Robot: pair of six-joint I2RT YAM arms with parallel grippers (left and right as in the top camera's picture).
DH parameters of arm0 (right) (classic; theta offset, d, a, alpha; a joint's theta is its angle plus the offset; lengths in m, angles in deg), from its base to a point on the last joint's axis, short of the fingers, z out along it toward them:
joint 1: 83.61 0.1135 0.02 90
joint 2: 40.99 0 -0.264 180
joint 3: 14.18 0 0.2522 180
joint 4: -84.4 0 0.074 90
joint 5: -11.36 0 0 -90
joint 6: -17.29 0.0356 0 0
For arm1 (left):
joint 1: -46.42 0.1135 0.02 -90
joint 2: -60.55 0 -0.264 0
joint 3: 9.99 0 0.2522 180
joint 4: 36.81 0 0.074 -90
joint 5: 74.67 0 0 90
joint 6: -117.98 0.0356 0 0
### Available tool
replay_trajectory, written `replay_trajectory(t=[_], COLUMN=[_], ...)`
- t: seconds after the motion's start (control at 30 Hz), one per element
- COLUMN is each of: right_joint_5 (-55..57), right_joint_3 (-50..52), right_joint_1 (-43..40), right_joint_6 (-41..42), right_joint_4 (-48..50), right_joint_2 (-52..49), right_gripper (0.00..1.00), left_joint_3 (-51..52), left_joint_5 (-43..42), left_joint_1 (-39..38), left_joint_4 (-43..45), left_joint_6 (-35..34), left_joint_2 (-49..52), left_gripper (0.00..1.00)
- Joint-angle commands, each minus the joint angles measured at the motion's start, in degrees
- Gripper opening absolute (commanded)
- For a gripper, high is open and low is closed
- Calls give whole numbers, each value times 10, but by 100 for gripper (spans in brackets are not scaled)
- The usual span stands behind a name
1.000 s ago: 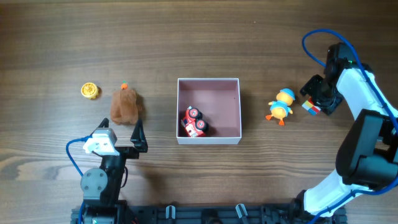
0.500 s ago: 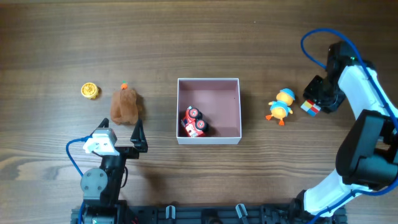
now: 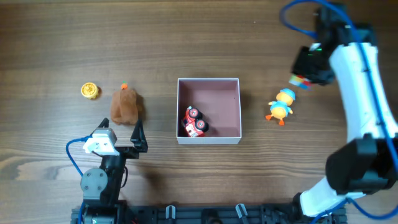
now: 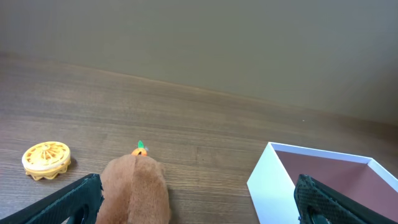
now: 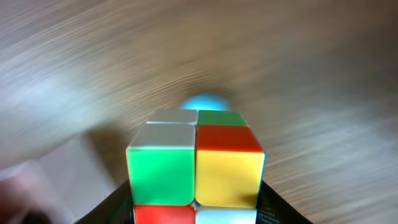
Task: Pack container
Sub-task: 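Carry the cube into the box, release it, and withdraw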
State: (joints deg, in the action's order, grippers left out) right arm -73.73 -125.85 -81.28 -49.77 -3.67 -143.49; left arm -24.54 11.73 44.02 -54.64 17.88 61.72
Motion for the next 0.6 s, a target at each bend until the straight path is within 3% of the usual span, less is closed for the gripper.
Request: replay_trajectory(t=[0.0,0.33,0.57], right_joint_5=[-40,-69,-58], right_joint_3=[-16,8,54], right_joint_1=[82,266,331], right_joint_6=[-9,24,63], right_joint_4=[-8,0,54], right_joint_2=[32,31,14], right_gripper=[43,46,47], left_joint_3=[5,5,5], left_joint_5=[-10,-10,-10], left_joint_1=[4,4,4], left_joint_4=[0,0,0], left_joint_6=[5,5,5], left_joint_2=[-2,-2,-2], left_gripper=[100,100,100])
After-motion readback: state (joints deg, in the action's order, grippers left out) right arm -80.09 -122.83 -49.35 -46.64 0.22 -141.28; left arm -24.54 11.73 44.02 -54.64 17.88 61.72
